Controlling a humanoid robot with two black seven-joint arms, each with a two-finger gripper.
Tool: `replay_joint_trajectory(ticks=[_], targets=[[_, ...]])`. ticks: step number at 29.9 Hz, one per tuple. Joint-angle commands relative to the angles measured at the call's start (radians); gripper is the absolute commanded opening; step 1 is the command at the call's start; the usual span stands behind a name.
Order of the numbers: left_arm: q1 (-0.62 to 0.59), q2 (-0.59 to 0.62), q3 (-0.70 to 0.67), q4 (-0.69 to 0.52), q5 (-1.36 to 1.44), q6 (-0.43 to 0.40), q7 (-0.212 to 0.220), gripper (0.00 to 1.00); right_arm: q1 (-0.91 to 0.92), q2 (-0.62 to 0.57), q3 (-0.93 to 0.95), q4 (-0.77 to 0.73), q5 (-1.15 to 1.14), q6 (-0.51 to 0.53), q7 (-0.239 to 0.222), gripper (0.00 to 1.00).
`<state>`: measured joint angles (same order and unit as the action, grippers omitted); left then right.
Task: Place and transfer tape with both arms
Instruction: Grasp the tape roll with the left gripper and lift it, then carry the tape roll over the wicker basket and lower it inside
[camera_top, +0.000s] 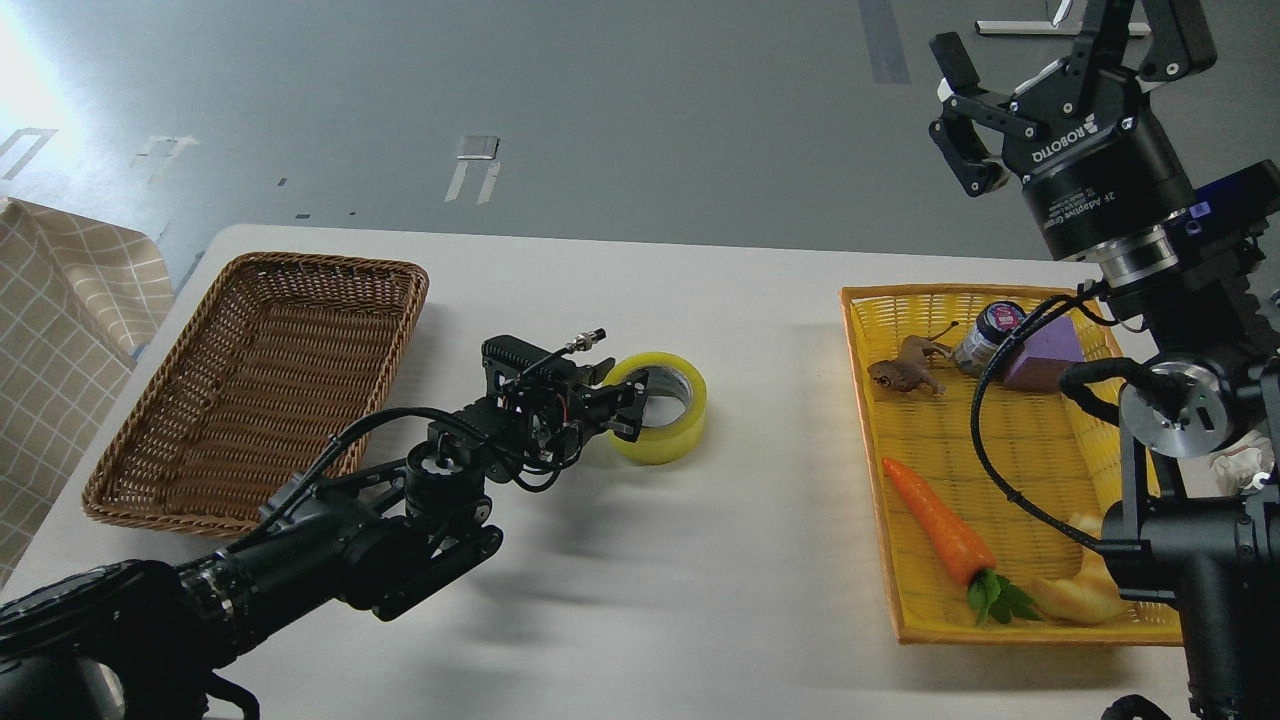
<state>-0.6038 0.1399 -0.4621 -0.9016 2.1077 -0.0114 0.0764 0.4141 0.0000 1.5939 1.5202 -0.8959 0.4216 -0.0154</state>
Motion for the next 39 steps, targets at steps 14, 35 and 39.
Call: replay_joint_trajectory(ticks=[14, 35, 39], targets=[[-0.03, -0.006, -0.001, -0.022, -0.038, -0.035, -0.001, 0.05, -0.023, 0.0, 0.004, 0.0, 0.002, 0.0, 0.0, 1.0], [-0.287, 0.19, -0.001, -0.111, -0.04, -0.124, -0.004, 0.05, -0.024, 0.0, 0.012, -0.009, 0.002, -0.001, 0.0, 1.0], [-0.304, 0.266, -0.003, -0.118, -0.04, -0.133, -0.033, 0.05, -0.024, 0.0, 0.012, -0.009, 0.002, 0.0, 0.0, 1.0]])
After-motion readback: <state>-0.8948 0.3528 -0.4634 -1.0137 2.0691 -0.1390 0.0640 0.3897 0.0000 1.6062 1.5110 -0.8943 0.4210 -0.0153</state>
